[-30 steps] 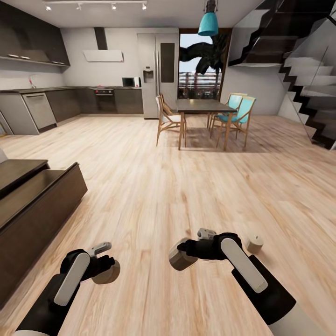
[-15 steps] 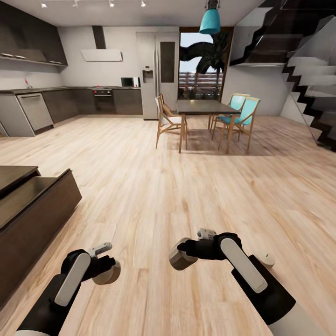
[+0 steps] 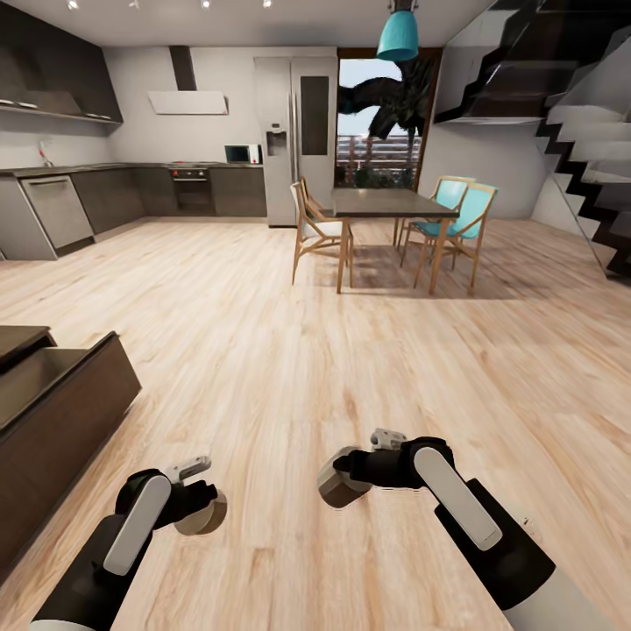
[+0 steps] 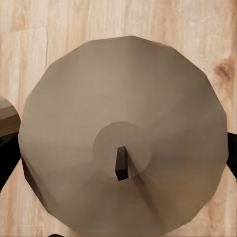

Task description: Place each of the two pumpkins and all three candles from the living room inside a cabinet in the living room (use any cabinet), then make sure every cabinet is closed, and position the cauldron so it is next to a table in the living room.

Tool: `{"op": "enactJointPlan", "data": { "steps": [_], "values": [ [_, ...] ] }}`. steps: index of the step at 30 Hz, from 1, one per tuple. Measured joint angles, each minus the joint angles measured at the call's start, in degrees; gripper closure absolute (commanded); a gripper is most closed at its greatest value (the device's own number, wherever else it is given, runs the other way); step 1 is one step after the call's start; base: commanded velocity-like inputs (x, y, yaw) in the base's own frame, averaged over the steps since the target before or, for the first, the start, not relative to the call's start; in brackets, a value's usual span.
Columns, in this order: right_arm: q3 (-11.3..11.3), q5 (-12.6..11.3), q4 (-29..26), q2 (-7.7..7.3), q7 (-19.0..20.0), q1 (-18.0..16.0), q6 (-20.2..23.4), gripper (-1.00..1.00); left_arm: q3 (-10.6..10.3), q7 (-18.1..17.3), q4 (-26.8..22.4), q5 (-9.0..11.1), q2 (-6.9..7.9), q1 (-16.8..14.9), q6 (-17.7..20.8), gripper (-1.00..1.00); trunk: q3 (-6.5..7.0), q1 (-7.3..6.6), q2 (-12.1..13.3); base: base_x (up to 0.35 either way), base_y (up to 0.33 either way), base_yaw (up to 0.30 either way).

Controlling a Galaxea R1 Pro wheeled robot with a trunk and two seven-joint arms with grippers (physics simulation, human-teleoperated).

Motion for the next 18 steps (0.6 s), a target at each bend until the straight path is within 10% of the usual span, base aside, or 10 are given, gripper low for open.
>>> {"op": "enactJointPlan", "data": {
  "steps": [18],
  "values": [
    [0.1, 0.1, 0.0, -0.04, 0.0, 0.0, 0.0, 1.0, 0.0, 0.0, 0.0, -0.1, 0.01, 0.0, -0.1, 1.0, 0.12, 0.0, 0.0, 0.328, -0.056, 0.114]
  ]
}}
